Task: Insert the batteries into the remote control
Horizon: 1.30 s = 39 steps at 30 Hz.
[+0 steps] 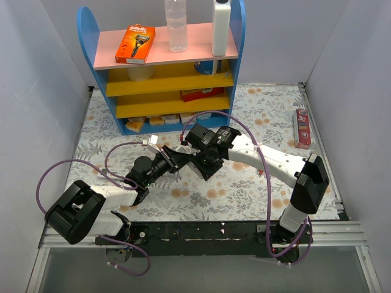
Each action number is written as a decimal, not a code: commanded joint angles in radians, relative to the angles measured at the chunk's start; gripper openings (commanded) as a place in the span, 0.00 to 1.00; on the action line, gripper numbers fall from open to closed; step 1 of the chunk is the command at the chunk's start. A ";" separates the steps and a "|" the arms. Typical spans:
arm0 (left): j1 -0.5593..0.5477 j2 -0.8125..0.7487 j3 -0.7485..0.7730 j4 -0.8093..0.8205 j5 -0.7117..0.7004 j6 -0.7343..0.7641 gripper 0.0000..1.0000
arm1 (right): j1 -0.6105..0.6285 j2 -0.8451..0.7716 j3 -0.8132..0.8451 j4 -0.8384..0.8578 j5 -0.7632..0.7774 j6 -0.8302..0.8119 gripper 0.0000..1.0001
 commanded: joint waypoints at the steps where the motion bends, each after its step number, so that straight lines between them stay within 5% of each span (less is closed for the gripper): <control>1: -0.007 -0.012 0.023 0.073 0.022 -0.009 0.03 | 0.005 0.004 0.043 -0.009 0.005 -0.001 0.15; 39: -0.005 0.002 -0.018 0.145 0.028 -0.084 0.03 | 0.005 0.012 0.079 -0.052 -0.016 0.029 0.31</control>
